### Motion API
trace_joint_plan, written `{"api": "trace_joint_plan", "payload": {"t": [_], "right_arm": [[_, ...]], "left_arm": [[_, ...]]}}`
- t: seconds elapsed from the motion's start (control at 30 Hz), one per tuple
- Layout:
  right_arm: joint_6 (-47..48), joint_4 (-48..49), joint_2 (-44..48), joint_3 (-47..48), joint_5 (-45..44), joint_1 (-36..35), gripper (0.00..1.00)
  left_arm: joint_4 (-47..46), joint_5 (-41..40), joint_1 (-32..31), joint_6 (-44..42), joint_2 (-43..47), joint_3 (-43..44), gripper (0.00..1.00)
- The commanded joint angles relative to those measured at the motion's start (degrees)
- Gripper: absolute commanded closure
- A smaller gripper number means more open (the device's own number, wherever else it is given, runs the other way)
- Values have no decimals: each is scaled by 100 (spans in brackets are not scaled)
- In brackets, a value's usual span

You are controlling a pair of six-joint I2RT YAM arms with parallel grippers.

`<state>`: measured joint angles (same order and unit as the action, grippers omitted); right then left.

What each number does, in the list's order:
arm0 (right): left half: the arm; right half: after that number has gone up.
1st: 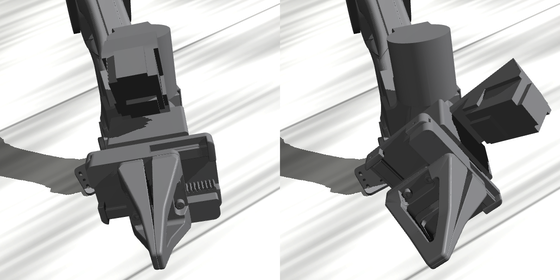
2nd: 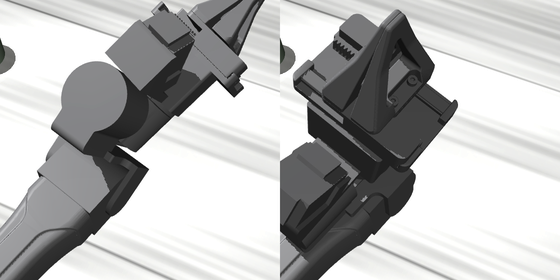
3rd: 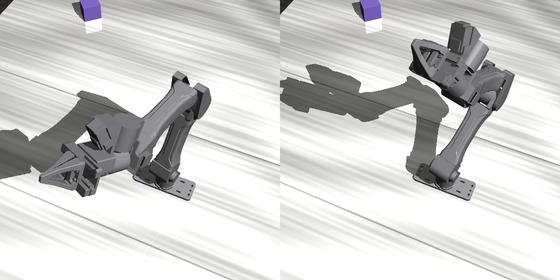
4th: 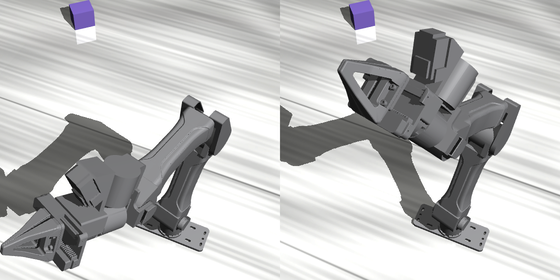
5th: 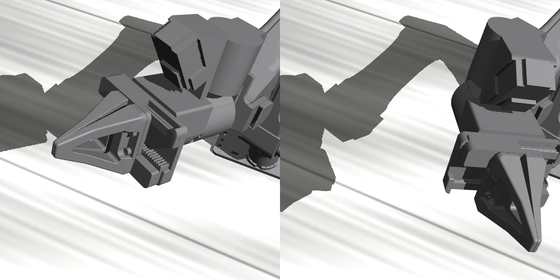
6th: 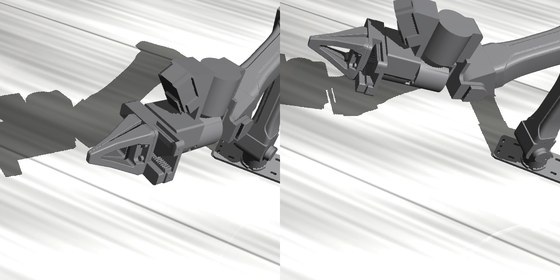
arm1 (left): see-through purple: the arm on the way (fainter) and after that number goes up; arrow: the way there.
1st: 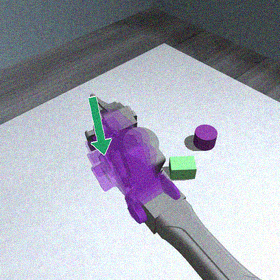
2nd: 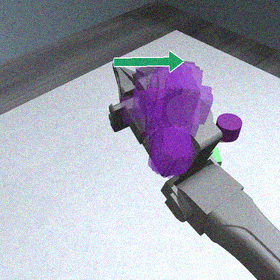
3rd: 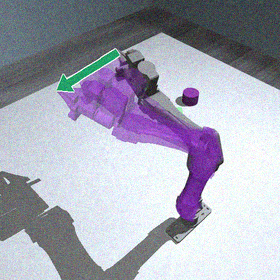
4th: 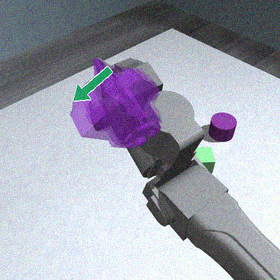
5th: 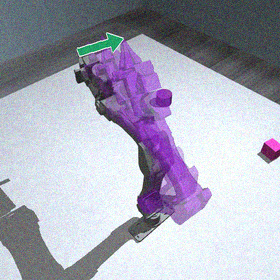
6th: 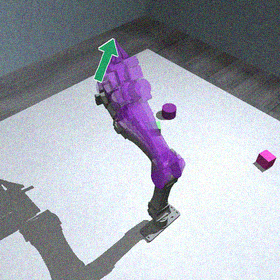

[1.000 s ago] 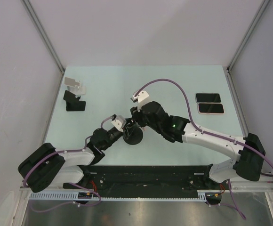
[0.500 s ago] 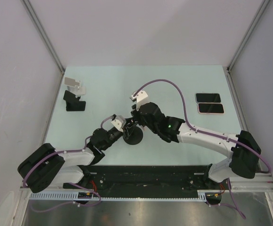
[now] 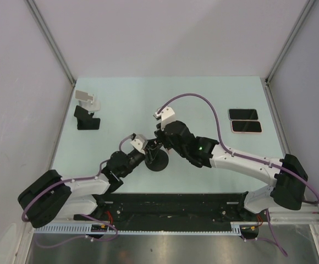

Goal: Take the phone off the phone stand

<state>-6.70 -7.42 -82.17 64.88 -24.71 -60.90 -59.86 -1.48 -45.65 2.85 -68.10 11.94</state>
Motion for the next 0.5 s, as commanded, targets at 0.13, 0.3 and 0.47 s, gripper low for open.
{"api": "trace_joint_plan", "payload": {"t": [0.13, 0.3, 0.47], "right_arm": [[-341, -1208, 474, -19, -69, -457, 100], [-376, -1236, 544, -19, -236, -475, 100], [-725, -1051, 728, -11, -657, -370, 100]], "left_arm": [[1080, -1838, 284, 681, -195, 572, 100], [1143, -1778, 311, 682, -134, 572, 100], [1143, -1584, 302, 567, -37, 546, 100]]}}
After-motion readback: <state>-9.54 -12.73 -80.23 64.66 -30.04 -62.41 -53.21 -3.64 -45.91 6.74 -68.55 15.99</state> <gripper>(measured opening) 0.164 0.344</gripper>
